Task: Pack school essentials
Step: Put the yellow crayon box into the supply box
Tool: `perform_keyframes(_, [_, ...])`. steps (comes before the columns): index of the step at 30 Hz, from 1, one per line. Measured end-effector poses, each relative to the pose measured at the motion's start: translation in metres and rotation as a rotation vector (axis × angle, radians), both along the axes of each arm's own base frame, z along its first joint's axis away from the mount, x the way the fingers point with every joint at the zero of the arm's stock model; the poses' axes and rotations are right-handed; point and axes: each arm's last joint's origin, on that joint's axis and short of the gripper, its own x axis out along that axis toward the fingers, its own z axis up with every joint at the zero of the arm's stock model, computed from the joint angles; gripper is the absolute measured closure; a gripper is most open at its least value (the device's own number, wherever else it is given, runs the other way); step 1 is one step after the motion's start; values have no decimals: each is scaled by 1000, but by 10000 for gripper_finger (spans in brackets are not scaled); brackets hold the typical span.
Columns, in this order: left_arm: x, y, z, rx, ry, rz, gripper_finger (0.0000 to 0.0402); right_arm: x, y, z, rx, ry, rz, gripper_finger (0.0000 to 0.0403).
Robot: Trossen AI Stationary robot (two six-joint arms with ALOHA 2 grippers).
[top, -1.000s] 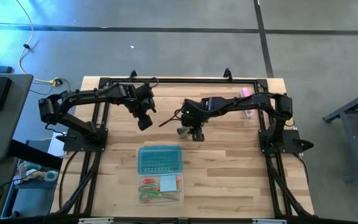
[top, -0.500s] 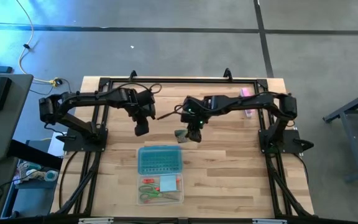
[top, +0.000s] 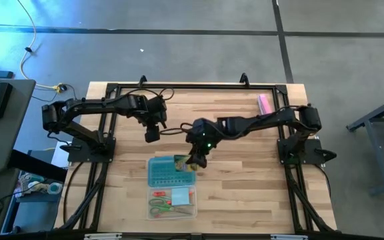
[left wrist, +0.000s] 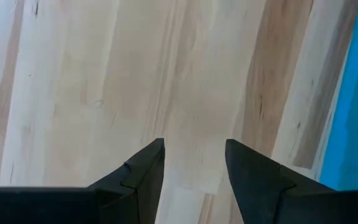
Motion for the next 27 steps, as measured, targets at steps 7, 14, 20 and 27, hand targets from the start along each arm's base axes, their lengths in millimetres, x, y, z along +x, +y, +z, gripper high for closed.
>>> perform_keyframes(7, [0,-1,0,-8,-4,27,243,9,27,-8,40,-14,-28,266])
perform_keyframes(14, [5,-5,1,-14,-31,65,243,20,49,-22,101,-41,12,266])
perform_keyframes(20, [11,-8,2,-38,-82,197,243,25,61,-25,161,-64,-17,266])
perform_keyframes(27, [17,-26,1,-76,-82,235,243,31,90,-32,199,-126,-79,266])
